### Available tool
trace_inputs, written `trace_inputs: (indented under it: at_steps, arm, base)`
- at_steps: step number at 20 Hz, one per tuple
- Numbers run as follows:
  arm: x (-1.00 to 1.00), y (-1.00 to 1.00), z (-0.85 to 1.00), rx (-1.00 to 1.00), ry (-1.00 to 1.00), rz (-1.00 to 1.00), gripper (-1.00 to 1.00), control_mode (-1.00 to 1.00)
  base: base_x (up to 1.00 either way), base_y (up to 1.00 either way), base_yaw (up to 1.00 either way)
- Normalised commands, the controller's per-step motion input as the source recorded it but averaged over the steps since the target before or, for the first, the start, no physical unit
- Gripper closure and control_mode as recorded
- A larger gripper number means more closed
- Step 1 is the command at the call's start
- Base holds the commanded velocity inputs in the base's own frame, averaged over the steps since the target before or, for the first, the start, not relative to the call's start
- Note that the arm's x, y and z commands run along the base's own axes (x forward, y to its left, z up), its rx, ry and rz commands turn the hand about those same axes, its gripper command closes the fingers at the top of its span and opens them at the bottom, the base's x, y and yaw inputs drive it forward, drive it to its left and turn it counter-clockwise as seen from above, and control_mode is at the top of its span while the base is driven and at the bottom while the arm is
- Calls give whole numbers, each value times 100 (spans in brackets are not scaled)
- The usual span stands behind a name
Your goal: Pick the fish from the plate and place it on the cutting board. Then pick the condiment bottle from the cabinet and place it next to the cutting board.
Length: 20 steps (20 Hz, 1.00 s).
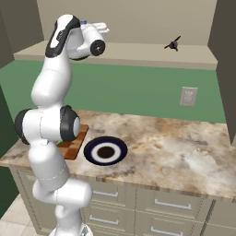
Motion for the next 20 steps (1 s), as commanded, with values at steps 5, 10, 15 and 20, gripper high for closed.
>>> trace_inputs:
  at_steps: [5,10,15,20]
  arm:
    - [-15,-1,0,0,0,0,-100,-100]
    - [-5,0,-5,0,1,0,100,-100]
    - [0,3,-6,0,0,0,100,-100]
    - [2,8,-1,0,0,0,100,-100]
  base:
    - [0,0,0]
    - [0,0,0]
    - [0,0,0]
    - [0,0,0]
